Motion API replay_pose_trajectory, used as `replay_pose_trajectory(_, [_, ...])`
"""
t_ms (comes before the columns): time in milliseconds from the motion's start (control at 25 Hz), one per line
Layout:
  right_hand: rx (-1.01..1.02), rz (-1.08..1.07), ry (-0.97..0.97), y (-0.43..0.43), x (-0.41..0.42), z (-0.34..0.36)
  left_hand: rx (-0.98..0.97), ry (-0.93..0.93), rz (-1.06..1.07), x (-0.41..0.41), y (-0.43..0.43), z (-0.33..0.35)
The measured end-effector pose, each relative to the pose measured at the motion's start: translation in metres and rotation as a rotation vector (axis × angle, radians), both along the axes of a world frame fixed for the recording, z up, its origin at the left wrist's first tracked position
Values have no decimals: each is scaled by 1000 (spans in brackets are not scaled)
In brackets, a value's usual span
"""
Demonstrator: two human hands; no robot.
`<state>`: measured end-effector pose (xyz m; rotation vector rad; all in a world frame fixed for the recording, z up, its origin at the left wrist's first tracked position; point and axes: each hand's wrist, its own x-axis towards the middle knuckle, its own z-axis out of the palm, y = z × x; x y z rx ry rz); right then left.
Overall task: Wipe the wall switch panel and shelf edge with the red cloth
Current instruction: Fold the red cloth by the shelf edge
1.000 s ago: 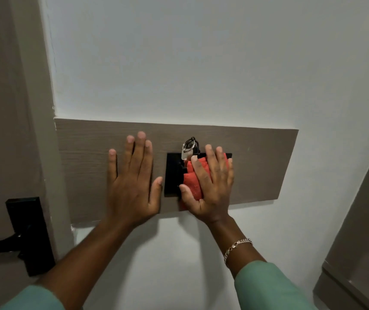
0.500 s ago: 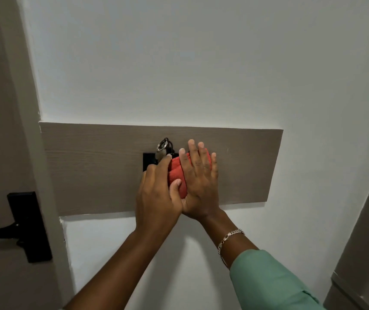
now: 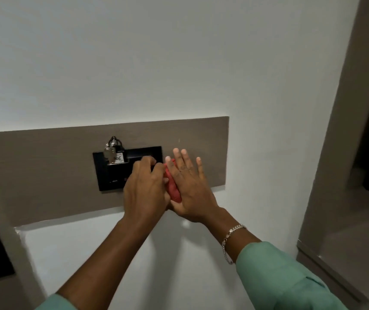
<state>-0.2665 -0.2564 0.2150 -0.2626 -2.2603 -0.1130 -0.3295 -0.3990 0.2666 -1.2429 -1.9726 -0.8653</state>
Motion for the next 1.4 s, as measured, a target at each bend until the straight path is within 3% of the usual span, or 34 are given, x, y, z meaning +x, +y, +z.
replay_pose_trajectory(120, [-383, -35, 223, 15, 59, -34, 77, -166, -306, 35, 34, -16])
replay_pose_trajectory(280, [-1269, 120, 676, 34, 128, -73, 140, -446, -563, 88, 103, -53])
replay_pose_trajectory(360, [-1514, 119, 804, 62, 166, -101, 99, -554, -645, 122, 148, -81])
replay_pose_trajectory(440, [-1630, 75, 929, 91, 208, -129, 13, -637, -677, 155, 194, -118])
replay_pose_trajectory(640, [-1503, -328, 1064, 159, 300, -214, -212, -923, -660, 239, 295, -225])
replay_pose_trajectory(840, [-1363, -750, 959, 229, 368, -284, -437, -1348, -687, 315, 369, -312])
replay_pose_trajectory(960, [-1306, -821, 947, 269, 379, -301, -545, -1465, -772, 331, 390, -334])
replay_pose_trajectory(1040, [-1325, -860, 940, 292, 379, -310, -591, -1422, -806, 329, 400, -339])
replay_pose_trajectory(1160, [-1320, -912, 885, 302, 379, -313, -654, -1164, -775, 319, 400, -337])
replay_pose_trajectory(1320, [-1056, -1202, 418, 282, 373, -288, -634, -870, -770, 289, 381, -311])
replay_pose_trajectory(1400, [-893, -1135, 287, 261, 357, -255, -609, -698, -777, 270, 370, -277])
